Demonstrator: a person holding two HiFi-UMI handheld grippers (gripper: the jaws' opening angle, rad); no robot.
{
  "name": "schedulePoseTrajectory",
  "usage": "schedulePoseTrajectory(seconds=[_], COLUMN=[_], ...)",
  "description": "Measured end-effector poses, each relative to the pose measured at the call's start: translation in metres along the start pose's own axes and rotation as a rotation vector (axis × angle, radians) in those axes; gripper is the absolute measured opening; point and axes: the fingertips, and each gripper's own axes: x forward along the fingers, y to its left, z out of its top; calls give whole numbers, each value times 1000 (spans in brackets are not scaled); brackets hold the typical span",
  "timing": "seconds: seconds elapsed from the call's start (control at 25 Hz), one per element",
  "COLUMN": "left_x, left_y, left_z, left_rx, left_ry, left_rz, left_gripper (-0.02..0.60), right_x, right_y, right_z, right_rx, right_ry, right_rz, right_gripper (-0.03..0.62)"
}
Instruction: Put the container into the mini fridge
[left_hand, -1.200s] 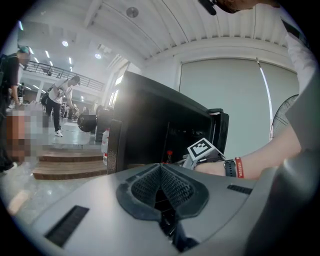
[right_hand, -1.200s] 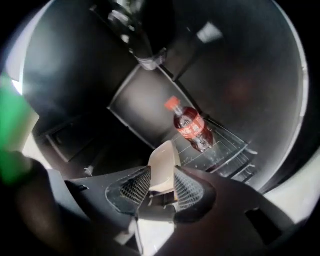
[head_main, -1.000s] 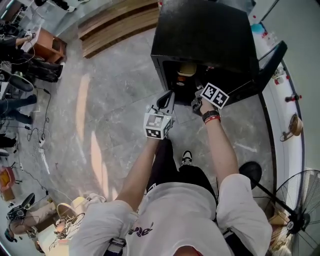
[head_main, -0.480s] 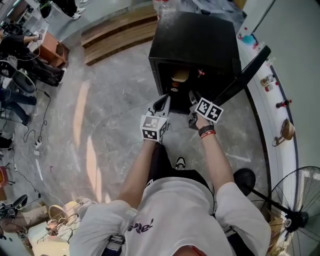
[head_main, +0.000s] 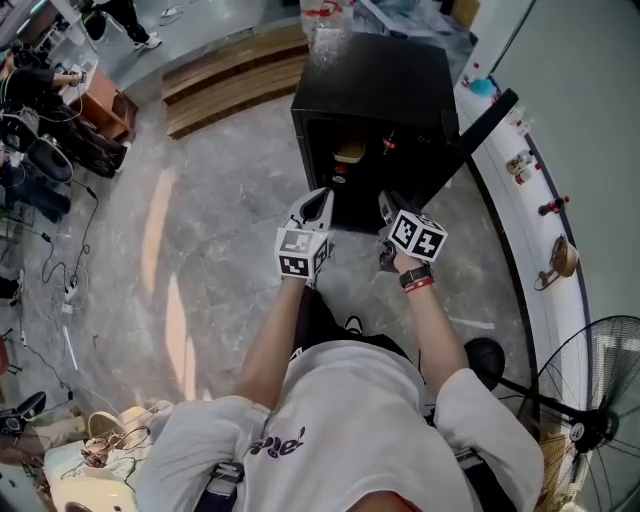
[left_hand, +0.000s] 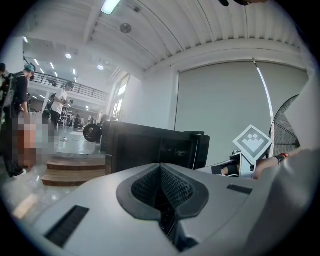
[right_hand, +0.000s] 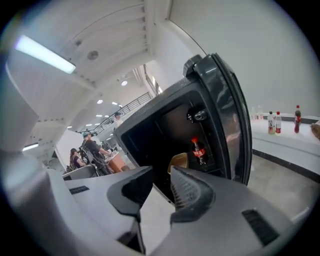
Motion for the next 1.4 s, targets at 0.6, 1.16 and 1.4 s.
schedulePoseTrajectory(seconds=[0.6,1.16,1.4], left_x=[-46,-67,-71], left_y=[-41,-62,-65], left_z=[10,18,25], left_rx=[19,45,56], left_ry=[-41,-85,-97], left_rz=[3,13,13], left_gripper=[18,18,18], right_x=[-92,-135,-142], right_y=[21,34,33], right_z=[5,17,22], right_rx=[-147,-347,-325], right_ry=[-110,-195,-215], right_rz=[-26,-58,-71], right_gripper=[98,63,40])
